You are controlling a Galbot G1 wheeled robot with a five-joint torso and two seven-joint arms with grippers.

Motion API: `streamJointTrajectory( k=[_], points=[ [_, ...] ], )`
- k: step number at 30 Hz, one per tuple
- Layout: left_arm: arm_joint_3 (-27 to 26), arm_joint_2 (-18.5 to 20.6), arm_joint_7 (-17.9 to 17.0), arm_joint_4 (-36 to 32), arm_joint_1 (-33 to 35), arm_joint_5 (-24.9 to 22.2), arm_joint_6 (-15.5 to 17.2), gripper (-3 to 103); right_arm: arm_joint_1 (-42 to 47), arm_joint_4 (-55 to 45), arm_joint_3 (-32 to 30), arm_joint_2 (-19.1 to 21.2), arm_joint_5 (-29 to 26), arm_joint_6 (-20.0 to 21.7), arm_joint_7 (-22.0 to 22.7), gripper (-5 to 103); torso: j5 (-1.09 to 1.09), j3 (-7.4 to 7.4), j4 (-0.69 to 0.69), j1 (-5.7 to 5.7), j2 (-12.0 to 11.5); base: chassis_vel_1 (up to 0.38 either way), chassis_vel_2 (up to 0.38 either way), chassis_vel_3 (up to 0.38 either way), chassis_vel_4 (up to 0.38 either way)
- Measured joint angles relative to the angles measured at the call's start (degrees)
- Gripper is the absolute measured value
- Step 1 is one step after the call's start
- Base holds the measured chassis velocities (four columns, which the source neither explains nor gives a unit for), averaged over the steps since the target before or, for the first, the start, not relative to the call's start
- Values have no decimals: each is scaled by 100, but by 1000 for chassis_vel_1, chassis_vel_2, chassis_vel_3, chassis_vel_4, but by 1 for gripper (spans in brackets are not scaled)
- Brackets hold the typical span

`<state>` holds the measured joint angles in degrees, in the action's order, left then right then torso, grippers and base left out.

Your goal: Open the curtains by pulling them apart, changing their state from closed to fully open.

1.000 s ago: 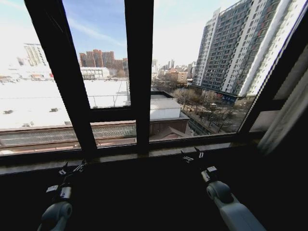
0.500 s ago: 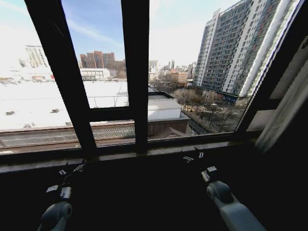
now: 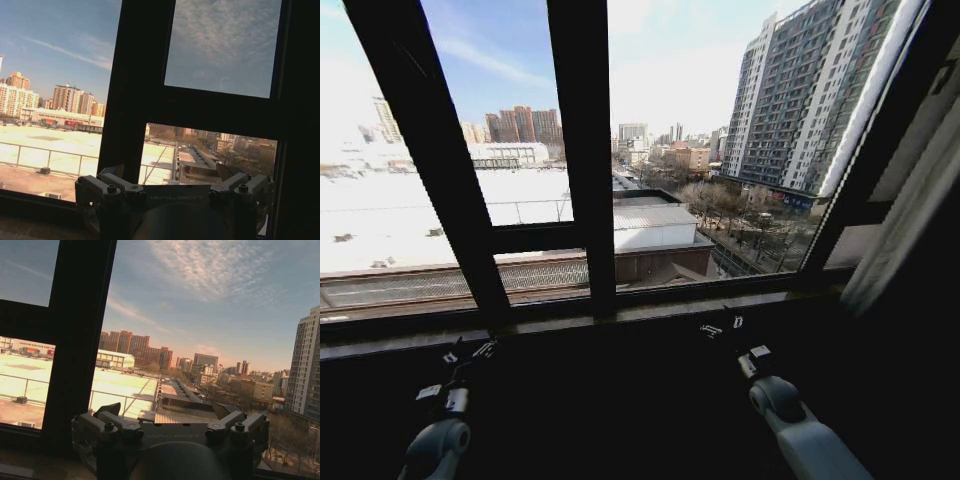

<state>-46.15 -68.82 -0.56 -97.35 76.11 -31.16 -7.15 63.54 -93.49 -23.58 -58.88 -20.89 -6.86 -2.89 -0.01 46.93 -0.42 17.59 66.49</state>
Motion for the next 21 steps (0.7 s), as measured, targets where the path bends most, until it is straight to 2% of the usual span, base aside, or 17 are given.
streamJointTrajectory(
  k=[9,14,21],
  points=[
    [-1,0,-2,0,0,0,0,100,0,0,0,-1,0,0,0,100,1,1,-2,1,-1,42,-54,-33,48],
    [-1,0,-1,0,0,0,0,100,0,0,0,-1,0,0,0,100,2,-1,0,-1,0,97,-206,-133,232],
    [-1,0,-1,0,0,0,0,100,0,0,0,-1,0,0,0,100,2,0,-2,-1,-1,228,-292,-234,279]
  ],
)
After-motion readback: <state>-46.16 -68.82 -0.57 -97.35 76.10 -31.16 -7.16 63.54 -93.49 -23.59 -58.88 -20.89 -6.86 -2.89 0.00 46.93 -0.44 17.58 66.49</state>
